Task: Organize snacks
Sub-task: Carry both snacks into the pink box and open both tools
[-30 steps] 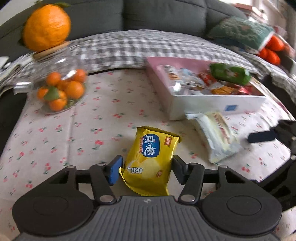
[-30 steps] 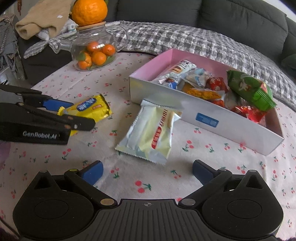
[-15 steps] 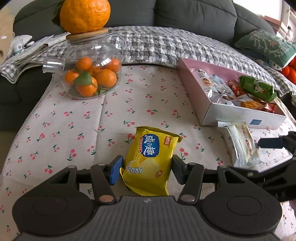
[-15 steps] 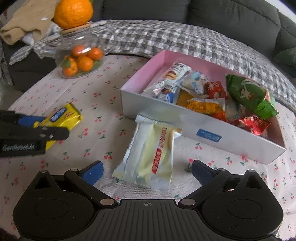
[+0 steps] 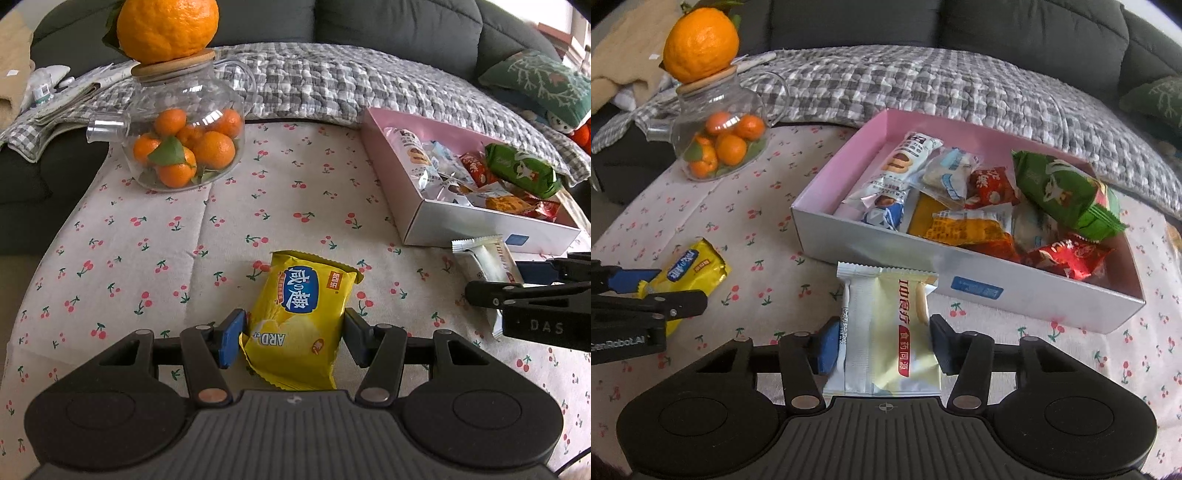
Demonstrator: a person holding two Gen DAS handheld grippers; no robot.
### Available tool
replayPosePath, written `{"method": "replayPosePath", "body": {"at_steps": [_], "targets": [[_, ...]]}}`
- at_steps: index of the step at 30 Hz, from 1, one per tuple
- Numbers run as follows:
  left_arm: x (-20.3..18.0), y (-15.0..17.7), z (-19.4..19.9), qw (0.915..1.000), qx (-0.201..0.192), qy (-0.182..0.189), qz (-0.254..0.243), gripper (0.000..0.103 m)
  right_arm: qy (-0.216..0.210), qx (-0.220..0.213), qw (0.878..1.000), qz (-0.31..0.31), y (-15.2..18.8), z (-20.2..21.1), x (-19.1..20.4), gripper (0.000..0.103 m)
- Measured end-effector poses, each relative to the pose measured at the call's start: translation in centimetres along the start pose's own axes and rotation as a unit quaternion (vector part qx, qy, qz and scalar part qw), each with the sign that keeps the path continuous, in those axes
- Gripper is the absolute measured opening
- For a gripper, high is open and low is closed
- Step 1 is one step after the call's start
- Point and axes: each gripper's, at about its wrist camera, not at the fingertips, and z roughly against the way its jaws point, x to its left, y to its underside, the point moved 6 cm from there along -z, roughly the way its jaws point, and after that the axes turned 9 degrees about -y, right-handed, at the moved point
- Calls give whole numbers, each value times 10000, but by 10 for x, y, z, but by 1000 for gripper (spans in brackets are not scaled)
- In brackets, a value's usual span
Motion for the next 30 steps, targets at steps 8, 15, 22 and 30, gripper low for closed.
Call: {"method": "replayPosePath", "body": {"at_steps": [8,15,22,30], "targets": [[-8,-3,2,9999,85,112,18,52,-42,134,9999,-23,6,9,-4,47],[-19,-5,5,9998,118,140,-35,52,42,302,9995,-24,13,21,-9,47],[-32,-7,11,9996,84,218,-125,52,91,345,9993,-72,18,33,-21,47],[-38,-9,15,9995,109,271,-151,52,126,420,9989,-162,24,46,-34,47]]}}
